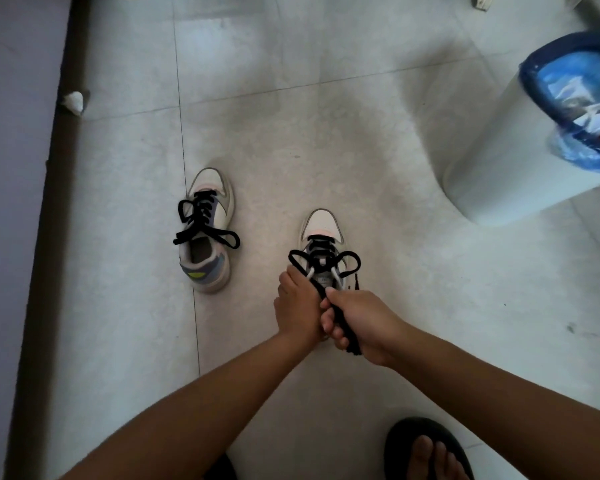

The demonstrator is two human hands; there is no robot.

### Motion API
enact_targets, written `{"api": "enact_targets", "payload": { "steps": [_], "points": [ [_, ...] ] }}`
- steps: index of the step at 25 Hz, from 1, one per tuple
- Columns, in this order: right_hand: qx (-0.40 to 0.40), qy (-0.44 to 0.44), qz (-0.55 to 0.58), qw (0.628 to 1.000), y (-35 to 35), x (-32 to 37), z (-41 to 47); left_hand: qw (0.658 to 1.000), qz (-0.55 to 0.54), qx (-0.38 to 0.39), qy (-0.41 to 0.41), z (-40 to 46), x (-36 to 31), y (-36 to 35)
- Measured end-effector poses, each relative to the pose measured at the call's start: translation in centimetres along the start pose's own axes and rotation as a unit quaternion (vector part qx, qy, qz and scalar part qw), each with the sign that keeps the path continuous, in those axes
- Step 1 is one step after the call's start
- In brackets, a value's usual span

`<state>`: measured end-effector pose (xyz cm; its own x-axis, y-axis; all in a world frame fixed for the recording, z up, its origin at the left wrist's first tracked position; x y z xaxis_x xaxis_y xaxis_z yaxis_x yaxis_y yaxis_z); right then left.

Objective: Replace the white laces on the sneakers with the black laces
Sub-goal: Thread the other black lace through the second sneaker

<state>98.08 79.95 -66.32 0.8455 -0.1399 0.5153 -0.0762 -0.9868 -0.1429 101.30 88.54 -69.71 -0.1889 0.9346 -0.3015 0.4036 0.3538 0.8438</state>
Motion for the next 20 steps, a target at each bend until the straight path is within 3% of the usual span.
{"api": "enact_targets", "payload": {
  "steps": [5,9,12,13,15,17,19,20],
  "points": [
    [-0.031,0.117,-0.139,0.983,-0.2,0.1,-4.0,0.999,-0.002,-0.010,0.035,0.9,0.3,-2.3],
    [0.044,0.182,-0.196,0.963,-0.8,-0.3,-10.2,0.999,-0.024,-0.021,0.040,1.3,0.3,-2.3],
    [0.096,0.176,-0.222,0.954,0.0,-0.1,-13.4,0.998,-0.036,-0.053,0.014,0.6,0.0,-2.3],
    [0.103,0.180,-0.277,0.938,0.5,0.2,-13.5,0.998,-0.037,-0.057,-0.003,0.4,-0.2,-2.3],
    [0.111,0.187,-0.469,0.856,1.0,0.9,-12.1,0.996,-0.083,-0.046,-0.001,0.7,-0.2,-2.2],
    [0.076,0.173,-0.573,0.797,2.3,1.2,-8.5,0.991,-0.133,-0.002,0.021,1.4,0.1,-2.1],
    [-0.022,0.192,-0.574,0.796,4.1,2.3,-3.9,0.983,-0.176,0.059,0.019,1.7,0.6,-2.1],
    [-0.070,0.214,-0.536,0.814,4.9,2.9,-1.7,0.978,-0.185,0.093,0.010,1.8,1.1,-2.2]
  ]
}}
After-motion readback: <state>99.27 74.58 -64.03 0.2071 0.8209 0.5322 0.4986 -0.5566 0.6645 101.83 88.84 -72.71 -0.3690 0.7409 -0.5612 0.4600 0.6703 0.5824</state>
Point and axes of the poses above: each hand's wrist, its own z-axis towards the middle knuckle, its own y-axis out of the back of the hand, x = y × z, the point moved 5 cm from there along z, towards the middle knuckle, and after that the axes turned 1 degree about -x, right-handed, at the moved point
